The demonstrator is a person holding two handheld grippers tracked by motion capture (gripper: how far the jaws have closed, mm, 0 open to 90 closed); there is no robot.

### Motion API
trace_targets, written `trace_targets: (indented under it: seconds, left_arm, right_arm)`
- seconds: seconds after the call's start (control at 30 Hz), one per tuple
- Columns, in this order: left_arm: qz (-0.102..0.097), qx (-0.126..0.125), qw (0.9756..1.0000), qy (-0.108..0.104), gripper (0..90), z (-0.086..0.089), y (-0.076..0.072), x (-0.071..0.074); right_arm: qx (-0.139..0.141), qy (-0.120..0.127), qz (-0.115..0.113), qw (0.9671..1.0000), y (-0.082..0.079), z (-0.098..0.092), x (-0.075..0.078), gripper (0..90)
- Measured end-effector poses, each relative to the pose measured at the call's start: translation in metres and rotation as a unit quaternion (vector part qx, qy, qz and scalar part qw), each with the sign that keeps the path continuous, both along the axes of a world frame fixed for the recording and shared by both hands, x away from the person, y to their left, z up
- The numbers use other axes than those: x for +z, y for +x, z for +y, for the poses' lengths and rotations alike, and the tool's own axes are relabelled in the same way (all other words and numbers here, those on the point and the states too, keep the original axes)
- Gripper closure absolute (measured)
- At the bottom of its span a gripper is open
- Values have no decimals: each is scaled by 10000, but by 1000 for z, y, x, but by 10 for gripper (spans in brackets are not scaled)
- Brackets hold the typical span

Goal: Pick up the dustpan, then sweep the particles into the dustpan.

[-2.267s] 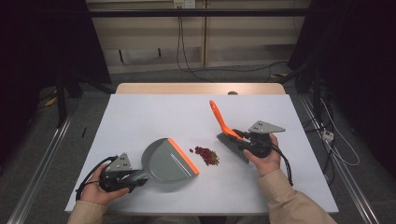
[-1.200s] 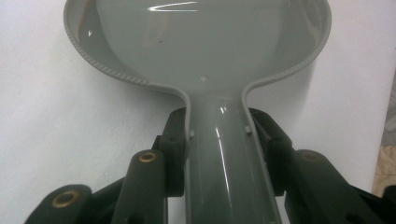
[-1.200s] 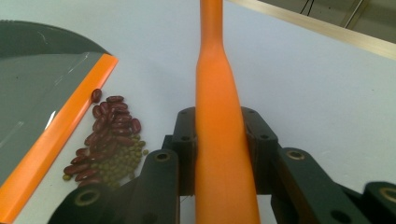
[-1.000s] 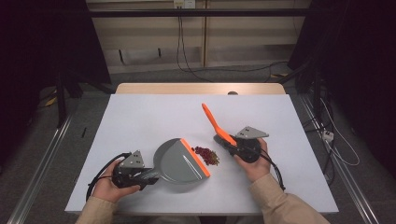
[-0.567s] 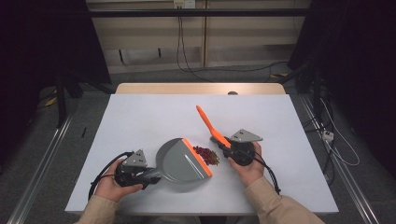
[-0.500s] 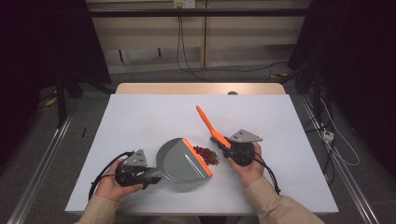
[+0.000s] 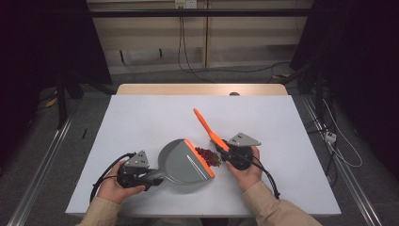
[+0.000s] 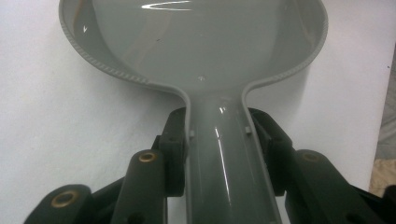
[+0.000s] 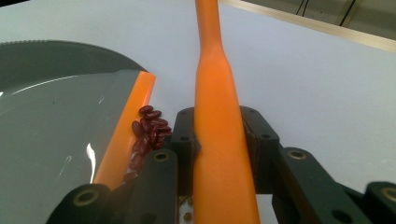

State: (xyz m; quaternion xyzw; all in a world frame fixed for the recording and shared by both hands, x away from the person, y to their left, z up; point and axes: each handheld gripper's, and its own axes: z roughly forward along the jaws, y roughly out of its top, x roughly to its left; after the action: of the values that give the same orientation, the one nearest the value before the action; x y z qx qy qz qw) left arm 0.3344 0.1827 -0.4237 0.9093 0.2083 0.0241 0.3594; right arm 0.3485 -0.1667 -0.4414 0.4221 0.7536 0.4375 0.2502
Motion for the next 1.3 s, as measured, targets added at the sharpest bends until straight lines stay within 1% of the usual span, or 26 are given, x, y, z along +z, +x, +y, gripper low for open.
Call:
trace_targets:
  seconds: [0.13,0.17,0.2,0.23,0.27,0.33,0.4,0.47,0.5,0.53,0.67,0.7,0.8,0.83,0.9,0.93,1.0,1.07,1.17,1.2,1.23,1.27,1.3]
  left_arm:
    - [26,-14,10000,-7,621,0,1,0]
    - [-33,53,10000,34,621,0,0,0]
    - [-32,46,10000,32,621,0,0,0]
    - [-14,25,10000,18,621,0,0,0]
    - [8,-2,10000,-47,621,0,1,-1]
    - [13,-9,10000,-59,621,1,1,-2]
    - [25,-36,10000,-17,621,1,2,-2]
    - [47,-23,10000,-35,621,1,2,-2]
    - [8,-1,10000,19,621,1,2,-1]
    - [31,15,10000,-21,621,1,2,-1]
    - [40,2,10000,-13,621,1,3,-1]
    - [72,-30,10000,-42,621,1,4,-2]
    - [80,-34,9999,-53,621,1,4,-2]
    - [81,-41,9999,-54,621,1,4,-2]
    - [85,-43,9999,-64,621,1,4,-2]
    - [86,-54,9999,-65,621,1,4,-2]
    - [58,-17,10000,7,621,0,4,-1]
    - [86,-73,9999,-27,621,-1,4,-2]
    - [91,-67,9999,-55,620,-2,4,-2]
    - [43,-23,10000,17,620,-3,3,-1]
    - [99,-59,9999,-73,620,-4,4,-2]
    - [104,-78,9999,-55,619,-4,4,-2]
    - [68,-52,10000,2,619,-5,3,-1]
  right_arm:
    - [-38,77,23,10000,0,-1,0,701]
    - [-39,100,37,9999,0,-1,0,701]
    - [-42,98,29,9999,0,-1,0,701]
    - [-48,102,30,9999,0,0,0,701]
    - [-55,130,48,9999,1,0,0,701]
    - [-71,143,64,9999,1,1,0,701]
    - [-87,151,44,9998,1,3,0,701]
    - [-79,156,51,9998,0,4,-1,700]
    - [-111,155,38,9998,0,4,-1,700]
    - [-116,145,36,9998,-1,5,-1,699]
    - [-114,189,30,9998,-2,8,-2,697]
    - [-123,184,17,9998,-2,9,-3,696]
    - [-139,208,25,9997,-3,11,-3,695]
    - [-119,271,53,9995,-3,12,-4,693]
    - [-135,246,33,9996,-4,14,-4,693]
    - [-105,295,51,9995,-4,16,-5,691]
    - [-130,289,49,9995,-5,18,-5,691]
    - [-134,394,97,9991,-4,18,-5,691]
    - [-149,492,121,9986,-4,19,-6,690]
    - [-165,498,109,9986,-4,20,-6,690]
    - [-155,525,126,9984,-4,21,-6,690]
    - [-161,535,127,9984,-4,22,-6,690]
    - [-175,556,133,9982,-5,23,-6,689]
